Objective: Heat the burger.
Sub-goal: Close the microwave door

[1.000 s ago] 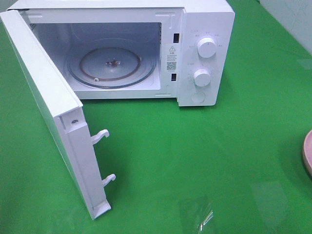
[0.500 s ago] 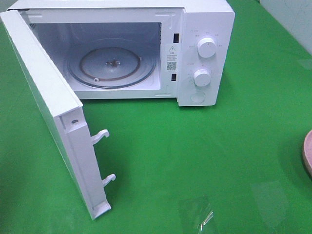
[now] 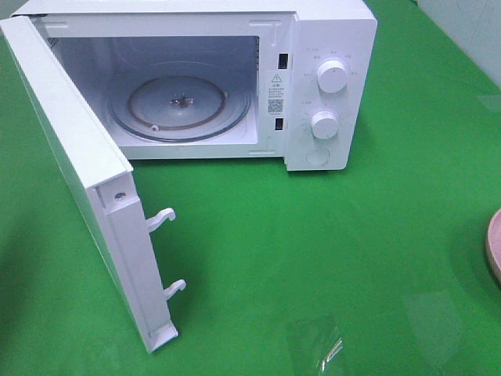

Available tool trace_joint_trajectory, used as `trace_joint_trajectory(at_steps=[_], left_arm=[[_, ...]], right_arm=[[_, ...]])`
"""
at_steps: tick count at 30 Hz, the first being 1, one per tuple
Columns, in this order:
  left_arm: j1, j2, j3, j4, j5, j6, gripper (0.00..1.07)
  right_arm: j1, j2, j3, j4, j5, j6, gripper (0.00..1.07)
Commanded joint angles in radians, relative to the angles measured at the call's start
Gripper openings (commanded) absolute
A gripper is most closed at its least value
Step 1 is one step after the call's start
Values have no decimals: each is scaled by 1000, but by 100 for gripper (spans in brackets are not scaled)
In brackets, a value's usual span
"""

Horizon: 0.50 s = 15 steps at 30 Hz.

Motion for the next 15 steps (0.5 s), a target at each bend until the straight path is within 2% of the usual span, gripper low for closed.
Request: trace_joint_trajectory(at_steps=[1, 8, 9, 10, 12, 13, 14, 15], left_arm=[[-1, 57, 43, -9, -195, 2, 0], [-1, 191, 55, 38, -364, -11, 0], [-1, 247, 55, 80, -419, -53, 0], [-1, 247, 55, 80, -419, -53, 0], [-1, 355, 54, 175, -513, -103, 0], [-1, 355, 54, 175, -513, -103, 0], [-1, 398, 54, 214, -560, -139, 0], [-1, 398, 54, 214, -560, -139, 0]], right_arm=[[-2, -28, 2, 7, -9, 0, 76], [-2, -28, 2, 7, -9, 0, 76], [-2, -28, 2, 7, -9, 0, 76], [-2, -28, 2, 7, -9, 0, 76], [-2, -28, 2, 7, -9, 0, 76], [-2, -28, 2, 7, -9, 0, 76], [-2, -28, 2, 7, -9, 0, 76], [-2, -28, 2, 7, -9, 0, 76]])
